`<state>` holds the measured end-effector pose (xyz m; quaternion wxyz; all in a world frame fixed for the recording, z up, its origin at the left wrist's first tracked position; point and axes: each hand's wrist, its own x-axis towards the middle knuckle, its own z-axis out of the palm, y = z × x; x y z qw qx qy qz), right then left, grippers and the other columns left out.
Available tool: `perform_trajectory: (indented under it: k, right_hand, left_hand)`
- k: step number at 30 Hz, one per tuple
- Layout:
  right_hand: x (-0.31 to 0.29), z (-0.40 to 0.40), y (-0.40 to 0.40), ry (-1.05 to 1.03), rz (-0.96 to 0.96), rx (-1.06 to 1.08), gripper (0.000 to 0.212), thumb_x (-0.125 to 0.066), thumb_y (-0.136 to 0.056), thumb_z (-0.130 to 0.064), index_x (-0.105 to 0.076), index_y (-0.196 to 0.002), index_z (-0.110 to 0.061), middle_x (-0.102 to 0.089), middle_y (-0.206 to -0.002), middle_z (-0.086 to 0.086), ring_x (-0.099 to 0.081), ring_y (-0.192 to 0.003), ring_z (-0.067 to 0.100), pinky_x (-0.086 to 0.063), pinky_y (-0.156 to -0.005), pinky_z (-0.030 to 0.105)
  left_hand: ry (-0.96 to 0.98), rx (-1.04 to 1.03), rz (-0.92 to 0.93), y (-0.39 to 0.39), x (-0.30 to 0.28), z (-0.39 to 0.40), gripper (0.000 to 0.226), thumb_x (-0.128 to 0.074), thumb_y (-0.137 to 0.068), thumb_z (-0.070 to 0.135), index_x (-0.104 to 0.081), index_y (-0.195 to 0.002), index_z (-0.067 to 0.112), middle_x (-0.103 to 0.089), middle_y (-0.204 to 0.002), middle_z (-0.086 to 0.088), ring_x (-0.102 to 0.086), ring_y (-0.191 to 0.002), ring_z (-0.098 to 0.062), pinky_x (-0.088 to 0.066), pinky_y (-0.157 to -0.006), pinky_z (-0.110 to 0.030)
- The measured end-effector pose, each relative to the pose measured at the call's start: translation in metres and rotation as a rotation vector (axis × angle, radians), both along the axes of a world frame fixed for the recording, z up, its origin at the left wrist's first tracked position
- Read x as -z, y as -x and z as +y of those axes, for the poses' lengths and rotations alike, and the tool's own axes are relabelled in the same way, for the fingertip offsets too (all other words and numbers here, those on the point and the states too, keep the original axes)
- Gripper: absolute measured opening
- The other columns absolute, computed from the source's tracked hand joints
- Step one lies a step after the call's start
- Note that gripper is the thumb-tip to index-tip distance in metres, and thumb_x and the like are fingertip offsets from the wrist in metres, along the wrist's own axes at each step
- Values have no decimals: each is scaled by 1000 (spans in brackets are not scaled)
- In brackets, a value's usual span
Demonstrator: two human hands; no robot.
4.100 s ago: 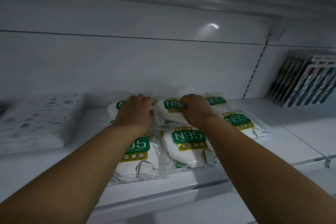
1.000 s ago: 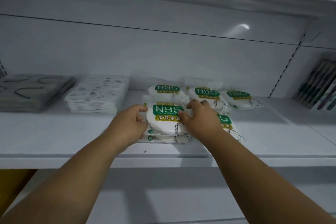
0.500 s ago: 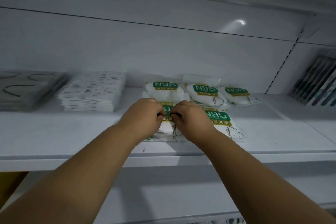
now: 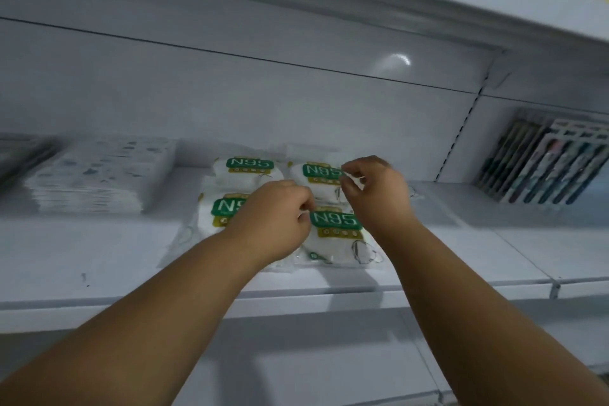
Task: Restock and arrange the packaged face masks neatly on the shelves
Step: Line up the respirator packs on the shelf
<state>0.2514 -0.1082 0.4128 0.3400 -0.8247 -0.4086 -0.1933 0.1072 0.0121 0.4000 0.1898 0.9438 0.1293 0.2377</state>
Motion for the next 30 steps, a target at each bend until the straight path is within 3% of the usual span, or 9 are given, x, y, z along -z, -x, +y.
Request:
perform_trajectory:
  k: [5, 9, 14, 18, 20, 22, 24, 27, 30]
  right_hand:
    - [15, -40, -80, 109, -2, 87, 25, -69, -89, -18, -72, -112, -10, -67, -112, 8, -61, -103, 26, -39, -78, 24]
    - [35, -52, -146, 481, 57, 122, 50, -66, -90, -39, -56, -135, -22, -51, -139, 4, -48, -128, 25, -40, -102, 31]
    - [55, -47, -193, 612, -40, 61, 50, -64, -91, -42, -50, -135, -22, -47, -141, 4, -48, -127, 26, -40, -102, 37]
    - [62, -51, -214, 617, -206, 29, 44, -51, -95, -19, -46, -139, -24, -52, -137, 7, -51, -122, 28, -41, -96, 37]
    - [58, -58, -220, 534, -193, 23, 34, -46, -96, -18, -50, -130, -20, -58, -125, 7, -55, -113, 30, -41, -87, 37]
    - [55, -71, -225, 411, -140, 11, 18, -44, -99, -19, -53, -115, -17, -61, -110, 8, -58, -101, 32, -37, -76, 35]
    - [56, -90, -226, 212, -121, -48, 9, -46, -98, -19, -54, -101, -15, -61, -96, 6, -58, -88, 32, -32, -70, 34]
    - [64, -118, -211, 21, -228, -214, 8, -52, -88, -16, -60, -90, -14, -64, -87, 3, -58, -77, 31, -36, -69, 34]
    - [70, -137, -200, 22, -293, -350, 12, -57, -84, -15, -64, -94, -16, -70, -103, 1, -62, -93, 28, -42, -80, 37]
  left_hand:
    - [44, 12, 40, -59, -1, -45, 24, -59, -94, 21, -69, -114, 28, -62, -117, 10, -53, -94, -6, -39, -79, -20]
    - [140, -56, 68, -105, 6, -75, 24, -56, -94, 20, -69, -113, 27, -64, -117, 10, -55, -96, -6, -45, -83, -23]
    - [204, -147, 88, -150, 11, -108, 23, -56, -93, 18, -70, -110, 26, -64, -110, 10, -60, -98, -10, -49, -84, -25]
    - [615, -254, -12, -180, 14, -124, 18, -60, -92, 20, -67, -108, 26, -65, -99, 10, -61, -88, -10, -51, -75, -24]
    - [1014, -319, -159, -194, 18, -130, 14, -64, -94, 22, -65, -108, 22, -66, -102, 2, -65, -97, -19, -55, -91, -35]
    - [1444, -365, -328, -207, 20, -132, 31, -67, -94, 29, -60, -120, 13, -63, -115, -12, -65, -106, -31, -52, -101, -46]
    - [1747, -357, -476, -214, 19, -133, 54, -71, -90, 40, -52, -129, 7, -57, -123, -23, -62, -108, -40, -51, -101, -51]
    - [1962, -228, -599, -220, 17, -132, 64, -78, -81, 42, -56, -122, -1, -64, -119, -28, -66, -105, -44, -52, -96, -59]
    - [1870, -221, -542, -220, 15, -146, 36, -72, -87, 15, -63, -117, -4, -71, -111, -26, -71, -96, -41, -58, -84, -54]
